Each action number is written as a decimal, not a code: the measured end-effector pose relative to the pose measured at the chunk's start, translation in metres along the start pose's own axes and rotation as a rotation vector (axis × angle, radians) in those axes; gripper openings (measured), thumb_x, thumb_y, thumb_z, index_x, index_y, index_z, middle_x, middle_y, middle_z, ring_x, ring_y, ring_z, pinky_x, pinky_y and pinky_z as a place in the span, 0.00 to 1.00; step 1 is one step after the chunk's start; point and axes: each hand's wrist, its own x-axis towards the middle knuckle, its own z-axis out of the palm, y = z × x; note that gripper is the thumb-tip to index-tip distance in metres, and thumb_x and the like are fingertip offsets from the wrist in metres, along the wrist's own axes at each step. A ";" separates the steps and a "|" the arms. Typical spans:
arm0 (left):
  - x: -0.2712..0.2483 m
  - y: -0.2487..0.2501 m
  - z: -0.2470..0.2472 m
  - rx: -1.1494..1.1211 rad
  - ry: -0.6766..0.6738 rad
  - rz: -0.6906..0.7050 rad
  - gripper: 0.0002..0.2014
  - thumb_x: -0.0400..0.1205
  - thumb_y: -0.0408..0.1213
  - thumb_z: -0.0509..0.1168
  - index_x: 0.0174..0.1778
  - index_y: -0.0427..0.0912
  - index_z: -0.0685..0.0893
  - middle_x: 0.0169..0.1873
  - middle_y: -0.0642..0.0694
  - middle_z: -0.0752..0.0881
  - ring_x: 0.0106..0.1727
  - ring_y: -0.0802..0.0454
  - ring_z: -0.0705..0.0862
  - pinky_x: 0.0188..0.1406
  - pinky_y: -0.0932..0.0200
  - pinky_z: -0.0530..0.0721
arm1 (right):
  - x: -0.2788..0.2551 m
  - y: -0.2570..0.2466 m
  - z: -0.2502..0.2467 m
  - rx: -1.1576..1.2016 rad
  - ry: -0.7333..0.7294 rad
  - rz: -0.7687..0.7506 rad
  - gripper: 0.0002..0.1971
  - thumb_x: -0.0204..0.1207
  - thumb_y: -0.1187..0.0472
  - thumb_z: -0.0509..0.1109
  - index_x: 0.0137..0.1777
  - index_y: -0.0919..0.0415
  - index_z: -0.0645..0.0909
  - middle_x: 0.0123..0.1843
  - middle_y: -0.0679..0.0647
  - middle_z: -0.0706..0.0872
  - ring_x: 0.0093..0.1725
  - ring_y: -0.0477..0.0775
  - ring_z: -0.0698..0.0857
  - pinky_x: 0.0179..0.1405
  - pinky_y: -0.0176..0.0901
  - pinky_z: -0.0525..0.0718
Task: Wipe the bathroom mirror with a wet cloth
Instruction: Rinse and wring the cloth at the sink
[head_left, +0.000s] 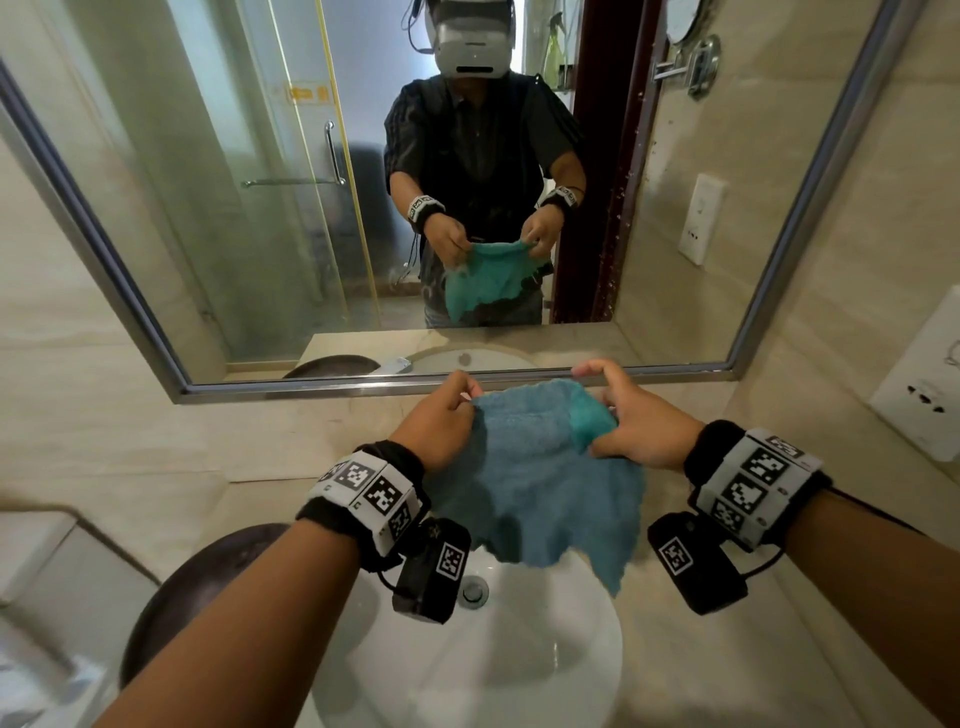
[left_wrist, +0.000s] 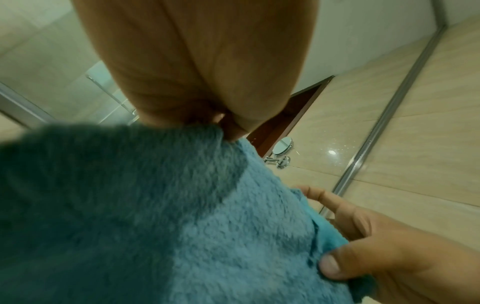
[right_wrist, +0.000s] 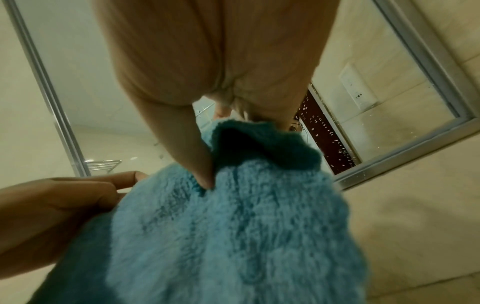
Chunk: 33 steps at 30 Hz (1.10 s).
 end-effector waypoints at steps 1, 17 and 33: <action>0.000 -0.001 -0.002 0.002 -0.007 -0.009 0.08 0.85 0.30 0.49 0.51 0.45 0.72 0.35 0.50 0.77 0.35 0.54 0.76 0.32 0.62 0.74 | 0.002 0.003 -0.002 0.020 0.026 0.025 0.36 0.66 0.74 0.73 0.69 0.50 0.63 0.51 0.57 0.84 0.48 0.58 0.85 0.43 0.47 0.85; -0.005 -0.023 -0.015 0.152 -0.103 -0.089 0.08 0.82 0.41 0.64 0.51 0.41 0.77 0.36 0.47 0.83 0.35 0.50 0.81 0.31 0.61 0.80 | 0.008 0.002 -0.007 -0.009 0.078 0.066 0.30 0.72 0.57 0.76 0.67 0.56 0.62 0.56 0.53 0.82 0.52 0.52 0.84 0.46 0.44 0.83; -0.015 -0.034 -0.030 -0.228 0.039 -0.145 0.08 0.84 0.34 0.61 0.48 0.52 0.70 0.50 0.33 0.85 0.47 0.37 0.87 0.43 0.37 0.88 | 0.007 0.020 -0.013 -0.055 0.338 0.049 0.06 0.80 0.60 0.66 0.54 0.52 0.75 0.45 0.54 0.84 0.39 0.52 0.82 0.32 0.39 0.76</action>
